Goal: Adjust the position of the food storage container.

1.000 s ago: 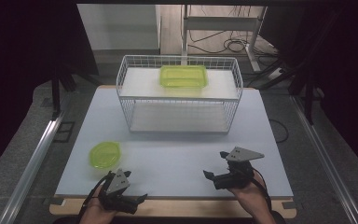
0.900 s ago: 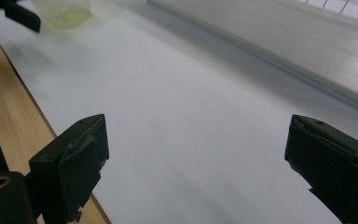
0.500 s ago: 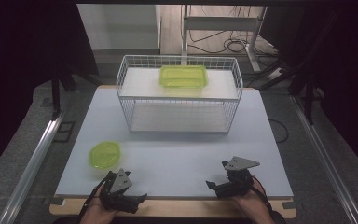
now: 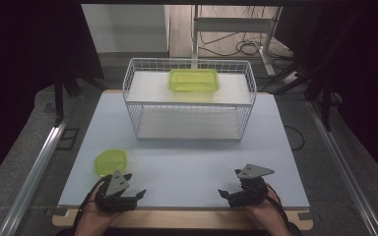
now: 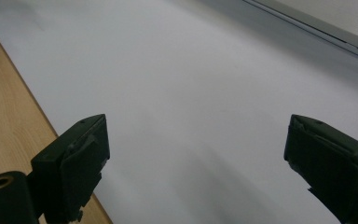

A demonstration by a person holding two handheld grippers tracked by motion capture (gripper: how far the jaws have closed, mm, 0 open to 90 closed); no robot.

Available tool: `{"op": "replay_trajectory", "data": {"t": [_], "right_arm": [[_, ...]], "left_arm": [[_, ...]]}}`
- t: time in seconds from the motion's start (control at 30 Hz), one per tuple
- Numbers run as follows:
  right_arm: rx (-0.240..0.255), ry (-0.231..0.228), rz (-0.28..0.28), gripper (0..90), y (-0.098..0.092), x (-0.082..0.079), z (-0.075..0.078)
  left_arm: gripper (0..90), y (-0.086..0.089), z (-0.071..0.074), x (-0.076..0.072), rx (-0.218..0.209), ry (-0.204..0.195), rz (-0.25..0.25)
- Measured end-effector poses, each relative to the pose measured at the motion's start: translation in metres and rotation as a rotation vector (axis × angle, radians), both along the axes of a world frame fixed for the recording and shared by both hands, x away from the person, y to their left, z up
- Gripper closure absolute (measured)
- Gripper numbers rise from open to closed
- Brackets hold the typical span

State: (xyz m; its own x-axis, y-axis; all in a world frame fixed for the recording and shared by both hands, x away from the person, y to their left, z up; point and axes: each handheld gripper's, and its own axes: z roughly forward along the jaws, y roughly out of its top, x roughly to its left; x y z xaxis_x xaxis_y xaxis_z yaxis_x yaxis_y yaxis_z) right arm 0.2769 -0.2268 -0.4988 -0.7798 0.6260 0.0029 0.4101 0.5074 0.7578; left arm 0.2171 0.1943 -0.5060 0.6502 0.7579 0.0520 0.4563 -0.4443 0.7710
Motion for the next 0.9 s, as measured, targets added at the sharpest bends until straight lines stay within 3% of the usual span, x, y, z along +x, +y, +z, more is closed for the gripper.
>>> {"op": "replay_trajectory", "data": {"t": [0.13,0.17,0.2,0.27,0.3,0.37,0.5,0.53,0.63,0.7,0.8,0.9], "right_arm": [[-0.002,0.002,0.009,7.7,0.002,0.000,0.000],[-0.004,0.003,0.010,7.8,0.002,0.000,-0.001],[-0.009,0.006,0.016,7.9,0.003,0.000,-0.001],[-0.011,0.008,0.019,8.1,0.003,0.000,-0.002],[-0.011,0.008,0.019,8.1,0.003,0.000,-0.002],[-0.013,0.008,0.019,8.3,0.002,0.000,-0.002],[-0.015,0.010,0.019,8.6,0.001,0.000,-0.002],[-0.019,0.012,0.021,8.7,0.002,0.001,-0.002],[-0.023,0.014,0.024,8.8,0.003,0.001,-0.003],[-0.027,0.017,0.026,8.9,0.004,0.001,-0.004],[-0.028,0.016,0.027,8.9,0.006,0.002,-0.004],[-0.037,0.004,0.038,8.9,0.009,0.002,-0.002]], "left_arm": [[57.3,0.012,0.003,0.002,-0.015,-0.010,0.033],[57.3,0.016,0.005,0.002,-0.016,-0.017,0.047],[70.8,0.024,0.009,0.003,-0.029,-0.032,0.073],[80.7,0.030,0.012,0.003,-0.026,-0.048,0.089],[80.7,0.033,0.013,0.003,-0.022,-0.059,0.102],[89.0,0.044,0.017,0.005,-0.025,-0.074,0.142],[89.8,0.068,0.019,0.007,-0.040,-0.083,0.228],[89.8,0.081,0.019,0.009,-0.043,-0.084,0.272],[89.8,0.094,0.018,0.011,-0.048,-0.088,0.315],[89.8,0.111,0.014,0.015,-0.073,-0.074,0.376],[89.8,0.119,0.010,0.019,-0.097,-0.049,0.400],[89.8,0.119,0.004,0.023,-0.084,-0.024,0.410]]}}
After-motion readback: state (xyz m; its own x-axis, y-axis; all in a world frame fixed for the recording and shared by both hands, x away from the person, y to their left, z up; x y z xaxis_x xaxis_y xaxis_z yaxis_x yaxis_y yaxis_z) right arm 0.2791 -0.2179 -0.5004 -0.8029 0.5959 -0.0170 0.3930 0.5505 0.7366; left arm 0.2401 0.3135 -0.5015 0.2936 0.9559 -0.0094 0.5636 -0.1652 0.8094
